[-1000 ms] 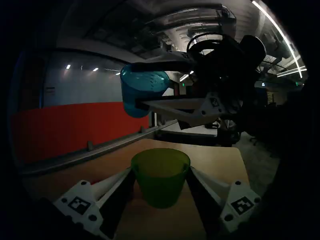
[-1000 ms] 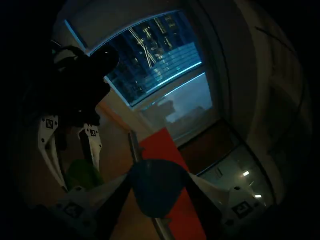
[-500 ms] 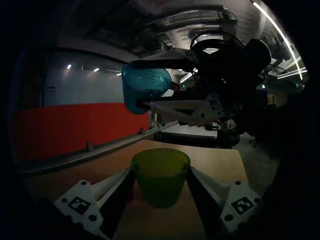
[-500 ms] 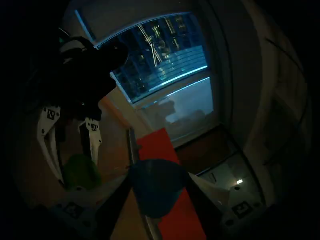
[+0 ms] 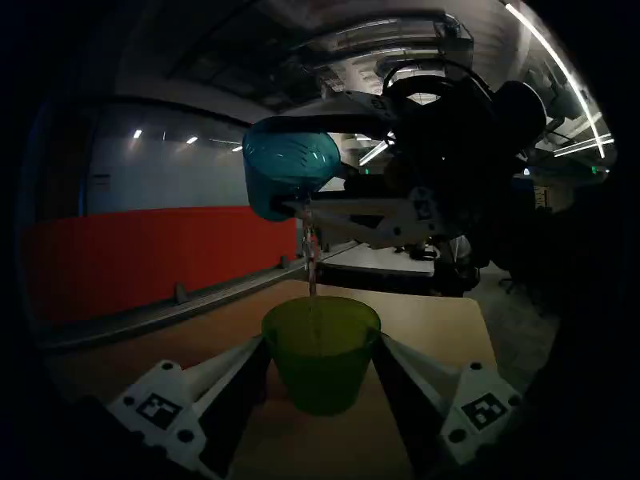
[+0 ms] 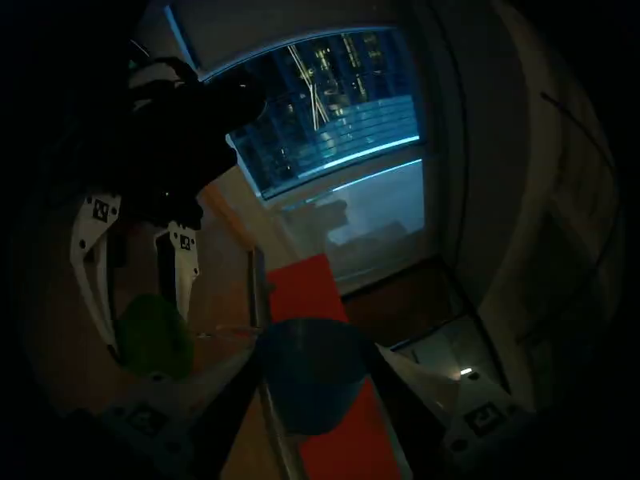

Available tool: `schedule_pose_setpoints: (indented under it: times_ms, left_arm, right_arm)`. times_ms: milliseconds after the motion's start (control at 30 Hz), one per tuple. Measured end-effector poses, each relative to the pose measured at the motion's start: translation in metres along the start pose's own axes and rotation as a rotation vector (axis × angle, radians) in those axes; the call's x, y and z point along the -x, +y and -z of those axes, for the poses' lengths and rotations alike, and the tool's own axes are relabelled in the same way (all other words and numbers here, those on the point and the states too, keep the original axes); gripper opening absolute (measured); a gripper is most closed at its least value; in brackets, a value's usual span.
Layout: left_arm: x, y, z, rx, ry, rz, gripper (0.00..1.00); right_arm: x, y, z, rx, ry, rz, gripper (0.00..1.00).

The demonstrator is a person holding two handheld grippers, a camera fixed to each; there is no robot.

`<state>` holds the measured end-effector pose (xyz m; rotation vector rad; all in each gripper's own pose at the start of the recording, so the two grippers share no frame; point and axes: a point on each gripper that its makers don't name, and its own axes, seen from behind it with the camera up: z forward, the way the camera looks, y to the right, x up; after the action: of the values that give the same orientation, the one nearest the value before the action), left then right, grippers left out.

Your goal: Pour water

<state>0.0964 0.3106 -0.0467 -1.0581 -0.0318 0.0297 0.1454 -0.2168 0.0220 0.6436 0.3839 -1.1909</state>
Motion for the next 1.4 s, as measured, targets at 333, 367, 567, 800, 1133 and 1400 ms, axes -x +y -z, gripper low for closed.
schedule_pose_setpoints:
  times_ms: [333,367,567,800,1133,1400]
  left_arm:
    - [0.0,0.002,-0.001,0.003,0.001,-0.001,0.85]
    - [0.001,0.002,-0.001,0.003,0.0,-0.002,0.85]
    - [0.0,0.003,-0.001,0.004,-0.001,-0.004,0.85]
    - [-0.001,0.005,-0.001,0.006,0.001,-0.006,0.85]
    - [-0.002,0.006,0.001,0.005,0.002,-0.008,0.85]
    - [-0.005,0.008,0.002,0.008,0.003,-0.014,0.84]
  right_arm:
    - [0.001,0.002,0.0,0.006,-0.002,0.032,0.94]
    - [0.001,0.002,0.0,0.007,-0.001,0.035,0.94]
    - [0.001,0.005,-0.001,0.012,-0.002,0.059,0.94]
    - [0.002,0.006,-0.002,0.016,-0.001,0.083,0.93]
    - [-0.001,0.01,-0.002,0.023,-0.004,0.123,0.93]
    - [-0.004,0.013,-0.002,0.029,-0.004,0.165,0.93]
